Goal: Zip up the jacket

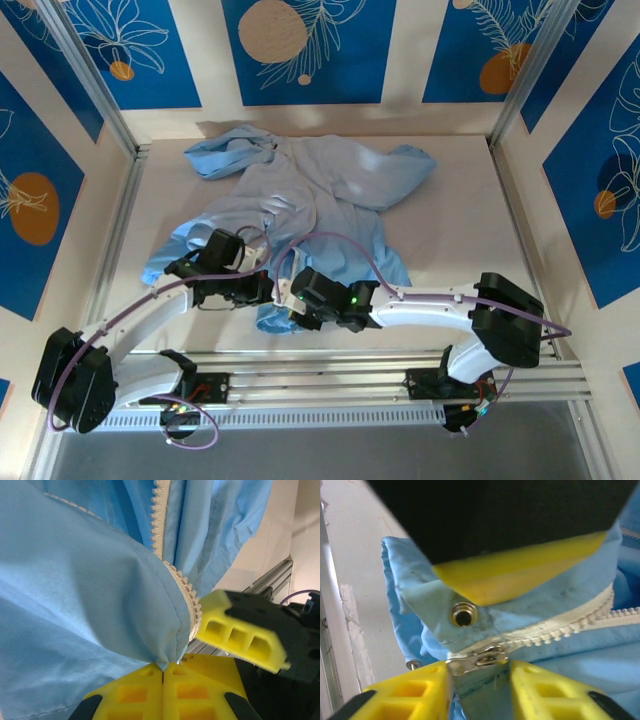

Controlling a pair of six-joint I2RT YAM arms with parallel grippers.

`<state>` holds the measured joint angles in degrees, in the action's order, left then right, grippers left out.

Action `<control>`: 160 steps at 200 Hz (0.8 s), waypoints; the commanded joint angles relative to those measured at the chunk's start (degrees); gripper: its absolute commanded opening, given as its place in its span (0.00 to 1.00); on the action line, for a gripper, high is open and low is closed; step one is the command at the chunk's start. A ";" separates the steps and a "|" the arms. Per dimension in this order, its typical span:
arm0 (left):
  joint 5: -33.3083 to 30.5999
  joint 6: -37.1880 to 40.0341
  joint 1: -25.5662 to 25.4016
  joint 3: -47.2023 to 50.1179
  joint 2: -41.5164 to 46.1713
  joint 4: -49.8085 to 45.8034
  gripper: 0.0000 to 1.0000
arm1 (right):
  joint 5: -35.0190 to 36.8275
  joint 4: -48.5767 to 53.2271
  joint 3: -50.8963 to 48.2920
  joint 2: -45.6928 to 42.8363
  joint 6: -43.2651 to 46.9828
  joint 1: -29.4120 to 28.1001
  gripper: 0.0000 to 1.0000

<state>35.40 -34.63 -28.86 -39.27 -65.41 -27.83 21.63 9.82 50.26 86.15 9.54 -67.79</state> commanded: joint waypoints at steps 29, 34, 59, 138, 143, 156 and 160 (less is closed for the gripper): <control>0.50 -0.27 0.56 0.87 0.50 0.34 0.00 | -0.97 -0.60 1.16 0.01 -0.36 0.72 0.25; 0.46 -0.16 0.56 0.81 0.46 0.24 0.00 | -1.40 -0.56 1.02 -0.15 -0.39 0.79 0.26; 0.46 0.18 0.56 0.55 0.37 -0.10 0.00 | -3.16 -1.01 0.09 -1.47 -0.71 1.03 0.29; 0.82 0.42 0.56 0.90 -0.04 0.05 0.00 | -9.79 -0.80 -0.65 -3.03 -2.50 3.53 0.37; 0.81 0.40 0.56 0.94 0.01 0.01 0.00 | -10.37 -0.77 -0.76 -3.17 -2.51 3.62 0.37; 0.90 0.42 0.56 1.12 0.01 0.15 0.00 | -11.56 -0.86 -1.01 -3.40 -2.49 3.76 0.37; 0.90 0.36 0.56 1.12 -0.04 0.15 0.00 | -12.08 -0.82 -1.12 -3.55 -2.51 3.84 0.37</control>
<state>35.35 -34.59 -28.86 -39.00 -65.32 -27.07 13.82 9.80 50.02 84.49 7.81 -64.47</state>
